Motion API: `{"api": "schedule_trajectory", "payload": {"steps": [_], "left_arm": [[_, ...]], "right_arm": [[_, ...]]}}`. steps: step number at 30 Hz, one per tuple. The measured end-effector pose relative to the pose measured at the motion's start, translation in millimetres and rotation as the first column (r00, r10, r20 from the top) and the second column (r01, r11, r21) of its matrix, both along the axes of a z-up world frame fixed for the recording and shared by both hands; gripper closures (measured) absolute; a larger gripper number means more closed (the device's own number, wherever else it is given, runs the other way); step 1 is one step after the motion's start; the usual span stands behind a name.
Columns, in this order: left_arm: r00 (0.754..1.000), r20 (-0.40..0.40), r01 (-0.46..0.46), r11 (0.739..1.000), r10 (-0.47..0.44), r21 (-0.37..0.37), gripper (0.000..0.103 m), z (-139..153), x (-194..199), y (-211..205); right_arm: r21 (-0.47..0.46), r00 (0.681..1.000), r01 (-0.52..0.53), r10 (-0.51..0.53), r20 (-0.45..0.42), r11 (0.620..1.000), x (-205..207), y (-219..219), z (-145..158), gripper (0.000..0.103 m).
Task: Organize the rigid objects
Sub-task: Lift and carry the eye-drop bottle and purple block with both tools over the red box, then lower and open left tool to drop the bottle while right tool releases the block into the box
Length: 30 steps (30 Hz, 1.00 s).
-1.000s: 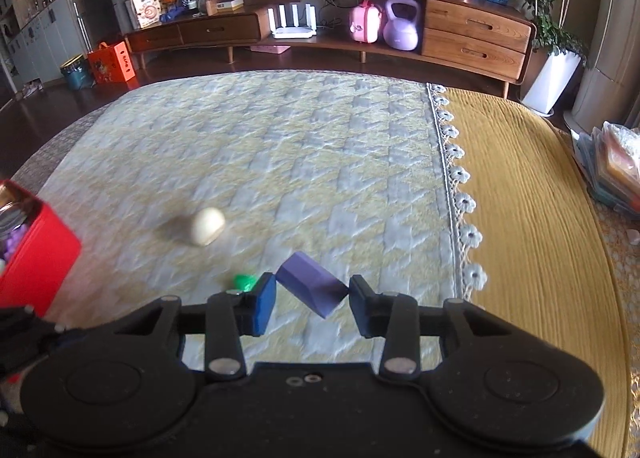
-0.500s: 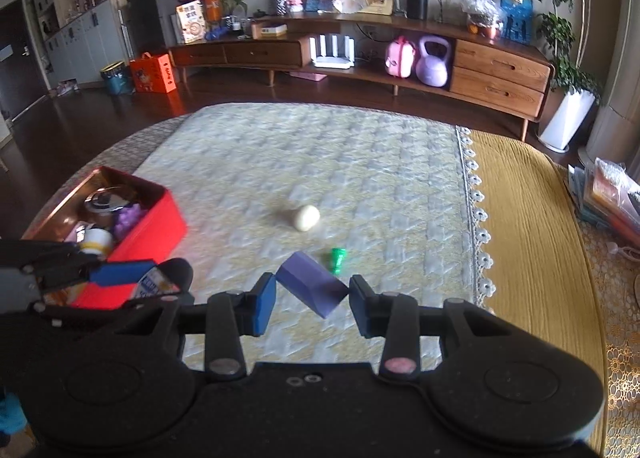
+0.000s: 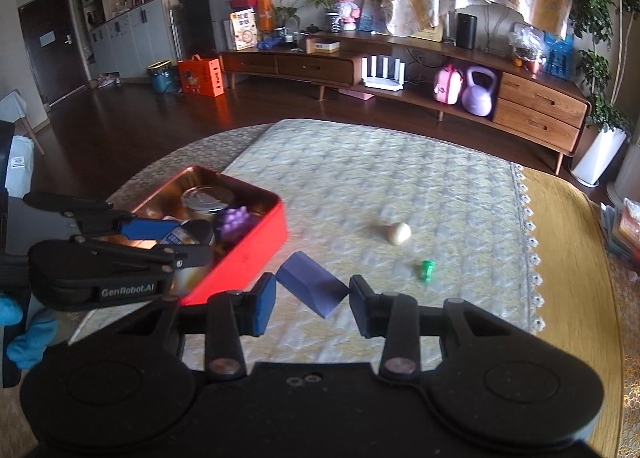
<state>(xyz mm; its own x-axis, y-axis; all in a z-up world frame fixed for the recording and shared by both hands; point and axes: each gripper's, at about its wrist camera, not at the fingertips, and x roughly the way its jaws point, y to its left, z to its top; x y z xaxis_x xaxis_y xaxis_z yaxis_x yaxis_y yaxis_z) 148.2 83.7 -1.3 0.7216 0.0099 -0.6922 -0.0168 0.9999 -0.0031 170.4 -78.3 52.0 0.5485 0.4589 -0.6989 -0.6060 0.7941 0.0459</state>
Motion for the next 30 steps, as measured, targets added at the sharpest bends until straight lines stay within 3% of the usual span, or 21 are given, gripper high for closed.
{"api": "schedule_trajectory", "payload": {"steps": [17,30], "left_arm": [[0.994,-0.026,-0.109,0.993,0.11,0.039,0.065,-5,-3,104],[0.993,-0.076,-0.092,0.994,0.096,0.051,0.065,-41,31,118]], "right_arm": [[-0.018,0.99,-0.137,0.136,-0.034,0.99,-28,102,-20,0.064],[-0.083,0.993,-0.11,0.106,-0.049,0.99,1,149,-60,0.064]]}}
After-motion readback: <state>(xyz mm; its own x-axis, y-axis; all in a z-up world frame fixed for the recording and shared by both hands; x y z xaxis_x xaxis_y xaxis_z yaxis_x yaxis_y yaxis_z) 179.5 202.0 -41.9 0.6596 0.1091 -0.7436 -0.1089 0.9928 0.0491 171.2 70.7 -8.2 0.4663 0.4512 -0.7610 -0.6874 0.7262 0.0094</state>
